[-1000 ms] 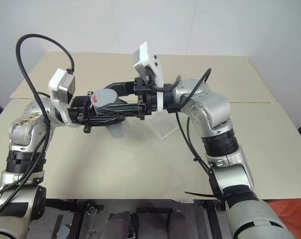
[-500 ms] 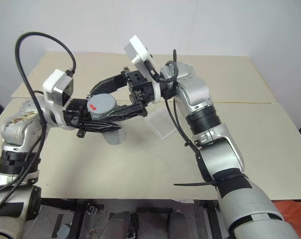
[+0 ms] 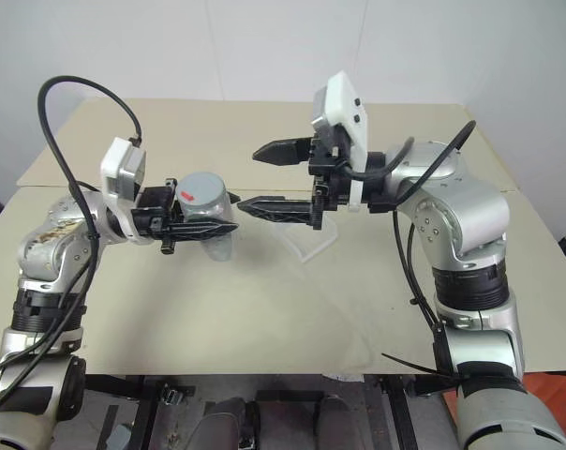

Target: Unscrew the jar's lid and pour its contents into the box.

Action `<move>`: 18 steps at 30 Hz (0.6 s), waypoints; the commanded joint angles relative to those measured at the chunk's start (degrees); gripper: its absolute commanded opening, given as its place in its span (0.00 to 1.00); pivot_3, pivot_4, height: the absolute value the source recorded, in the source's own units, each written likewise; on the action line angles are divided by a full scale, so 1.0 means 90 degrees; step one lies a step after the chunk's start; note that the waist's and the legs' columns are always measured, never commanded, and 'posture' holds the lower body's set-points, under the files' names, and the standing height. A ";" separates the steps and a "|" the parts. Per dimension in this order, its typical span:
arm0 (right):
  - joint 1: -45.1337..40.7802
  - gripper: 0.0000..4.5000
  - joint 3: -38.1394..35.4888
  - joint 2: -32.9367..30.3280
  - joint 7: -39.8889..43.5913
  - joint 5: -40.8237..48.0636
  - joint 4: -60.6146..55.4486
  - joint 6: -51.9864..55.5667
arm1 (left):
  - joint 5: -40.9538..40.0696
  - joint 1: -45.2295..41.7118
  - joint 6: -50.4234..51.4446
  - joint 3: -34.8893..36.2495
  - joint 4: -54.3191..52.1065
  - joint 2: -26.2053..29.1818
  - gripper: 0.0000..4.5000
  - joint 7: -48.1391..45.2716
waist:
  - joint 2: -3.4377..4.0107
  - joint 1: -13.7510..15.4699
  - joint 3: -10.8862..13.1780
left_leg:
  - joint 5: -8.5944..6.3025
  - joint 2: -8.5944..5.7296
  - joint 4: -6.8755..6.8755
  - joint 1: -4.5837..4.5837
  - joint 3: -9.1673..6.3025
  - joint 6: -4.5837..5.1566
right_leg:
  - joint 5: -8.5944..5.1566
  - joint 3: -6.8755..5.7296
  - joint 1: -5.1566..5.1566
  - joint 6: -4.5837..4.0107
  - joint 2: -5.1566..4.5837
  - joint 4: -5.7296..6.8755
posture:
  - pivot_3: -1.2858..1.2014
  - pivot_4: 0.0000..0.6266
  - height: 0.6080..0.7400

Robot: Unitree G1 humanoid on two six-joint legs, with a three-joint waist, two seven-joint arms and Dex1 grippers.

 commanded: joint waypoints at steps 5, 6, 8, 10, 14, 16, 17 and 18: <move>-0.0170 0.99 0.0375 0.0668 -0.1156 -0.0025 -0.0678 0.0388 | 0.0094 -0.0415 -0.0306 -0.0088 0.0277 -0.0146 0.44 -0.0221 | 0.0000 -0.0004 0.0000 | -0.0001 -0.0001 0.0000 -0.0001 -0.0001 0.0002 | 0.0000 0.0000 0.0001 0.0000 0.0001 0.0006 | 0.52 0.24 1.00; -0.0194 0.99 0.0411 0.0720 -0.1224 -0.0036 -0.0667 0.0375 | 0.0088 -0.0431 -0.0310 -0.0094 0.0291 -0.0159 0.44 -0.0247 | 0.0000 -0.0004 0.0000 | -0.0001 -0.0001 0.0000 -0.0002 -0.0001 0.0002 | 0.0000 0.0000 0.0001 0.0000 0.0001 0.0009 | 0.52 0.24 1.00; -0.0272 0.99 0.0470 0.0813 -0.1330 -0.0066 -0.0598 0.0347 | 0.0082 -0.0465 -0.0304 -0.0088 0.0305 -0.0185 0.44 -0.0249 | 0.0000 -0.0004 0.0000 | -0.0002 -0.0001 0.0000 -0.0006 -0.0001 0.0004 | 0.0000 -0.0002 0.0000 0.0000 0.0001 0.0010 | 0.52 0.24 1.00; -0.0366 0.99 0.0531 0.0972 -0.1479 -0.0125 -0.0458 0.0304 | 0.0080 -0.0470 -0.0289 -0.0083 0.0280 -0.0212 0.44 -0.0229 | 0.0000 0.0001 0.0000 | -0.0003 -0.0001 0.0000 -0.0008 -0.0001 0.0005 | 0.0000 -0.0003 0.0000 0.0001 0.0001 0.0011 | 0.52 0.24 1.00; -0.0484 0.99 0.0692 0.1260 -0.1665 -0.0388 -0.0057 0.0118 | 0.0060 -0.0424 -0.0264 -0.0091 0.0186 -0.0207 0.44 -0.0250 | 0.0000 -0.0003 0.0000 | -0.0003 0.0000 0.0000 -0.0007 -0.0002 0.0006 | 0.0000 -0.0005 0.0002 0.0001 0.0001 0.0010 | 0.52 0.24 1.00; -0.0496 0.99 0.0632 0.1370 -0.1686 -0.0370 0.0117 0.0095 | 0.0043 -0.0376 -0.0244 -0.0081 0.0127 -0.0190 0.44 -0.0251 | 0.0000 -0.0005 0.0000 | -0.0003 -0.0001 0.0000 -0.0007 -0.0002 0.0006 | 0.0000 -0.0004 0.0002 0.0001 0.0002 0.0011 | 0.52 0.24 1.00; -0.0493 0.99 0.0576 0.1411 -0.1677 -0.0338 0.0202 0.0100 | 0.0028 -0.0350 -0.0216 -0.0077 0.0083 -0.0174 0.44 -0.0246 | 0.0000 -0.0005 0.0000 | -0.0003 0.0000 0.0000 -0.0007 -0.0002 0.0006 | 0.0000 -0.0005 0.0001 0.0001 0.0002 0.0011 | 0.52 0.24 1.00; -0.0484 0.99 0.0544 0.1429 -0.1655 -0.0339 0.0288 0.0076 | 0.0007 -0.0326 -0.0190 -0.0075 0.0040 -0.0154 0.44 -0.0260 | 0.0000 -0.0003 0.0000 | -0.0003 0.0000 -0.0001 -0.0007 -0.0003 0.0006 | 0.0000 -0.0005 0.0001 0.0001 0.0002 0.0011 | 0.52 0.24 1.00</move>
